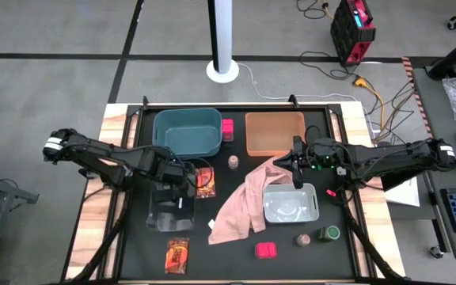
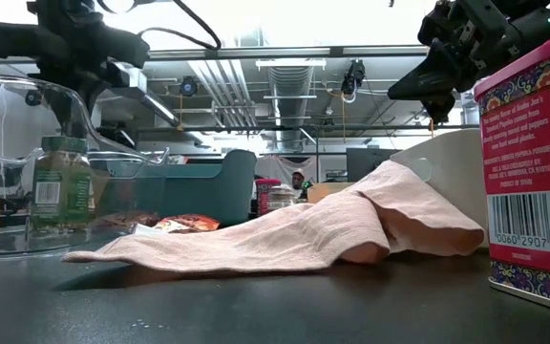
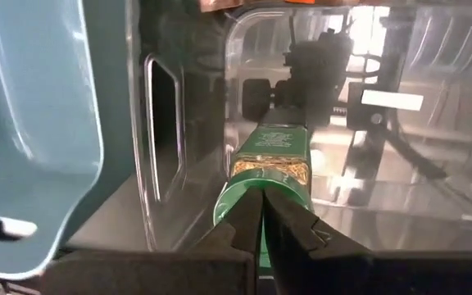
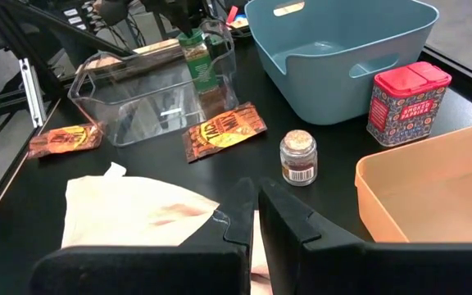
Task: Sort spices by type
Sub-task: Put the left green seasoning bottle into the transparent bin
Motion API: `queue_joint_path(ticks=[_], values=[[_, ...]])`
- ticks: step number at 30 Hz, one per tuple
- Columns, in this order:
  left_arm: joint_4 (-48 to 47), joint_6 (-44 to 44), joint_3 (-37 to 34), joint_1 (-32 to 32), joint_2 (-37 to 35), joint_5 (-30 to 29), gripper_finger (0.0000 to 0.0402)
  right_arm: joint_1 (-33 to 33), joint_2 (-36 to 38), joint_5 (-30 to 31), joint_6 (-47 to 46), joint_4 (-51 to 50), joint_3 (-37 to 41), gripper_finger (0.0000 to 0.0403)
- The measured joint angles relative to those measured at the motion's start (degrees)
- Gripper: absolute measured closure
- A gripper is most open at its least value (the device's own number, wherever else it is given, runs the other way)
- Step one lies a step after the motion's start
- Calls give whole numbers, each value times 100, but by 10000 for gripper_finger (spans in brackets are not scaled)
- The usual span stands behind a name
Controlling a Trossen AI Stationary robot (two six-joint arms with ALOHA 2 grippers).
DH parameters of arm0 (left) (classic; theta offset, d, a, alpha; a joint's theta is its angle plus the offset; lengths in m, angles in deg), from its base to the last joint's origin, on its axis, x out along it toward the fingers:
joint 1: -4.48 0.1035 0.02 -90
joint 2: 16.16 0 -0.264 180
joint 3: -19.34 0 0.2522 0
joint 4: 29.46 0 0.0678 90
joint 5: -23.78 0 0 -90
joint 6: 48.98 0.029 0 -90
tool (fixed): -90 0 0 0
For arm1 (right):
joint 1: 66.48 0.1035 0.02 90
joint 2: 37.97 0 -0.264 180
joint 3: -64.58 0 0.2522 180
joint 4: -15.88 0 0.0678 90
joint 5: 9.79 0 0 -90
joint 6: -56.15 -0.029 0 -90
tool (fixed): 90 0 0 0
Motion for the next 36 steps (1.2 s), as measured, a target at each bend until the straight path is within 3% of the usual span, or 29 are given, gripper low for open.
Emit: queue_joint_path(ticks=[6, 17, 25, 36], values=[[-33, 634, 39, -164, 0, 6, 401, 2, 0, 0, -2, 0, 0, 390], [-137, 878, 174, -181, -17, 170, 401, 0, 0, 0, -7, -1, 0, 390], [-257, 279, 316, -144, -39, -909, 401, 0, 0, 0, -4, -2, 0, 390], [89, 93, -158, -124, -11, -978, 401, 0, 2, 0, -1, -2, 0, 390]])
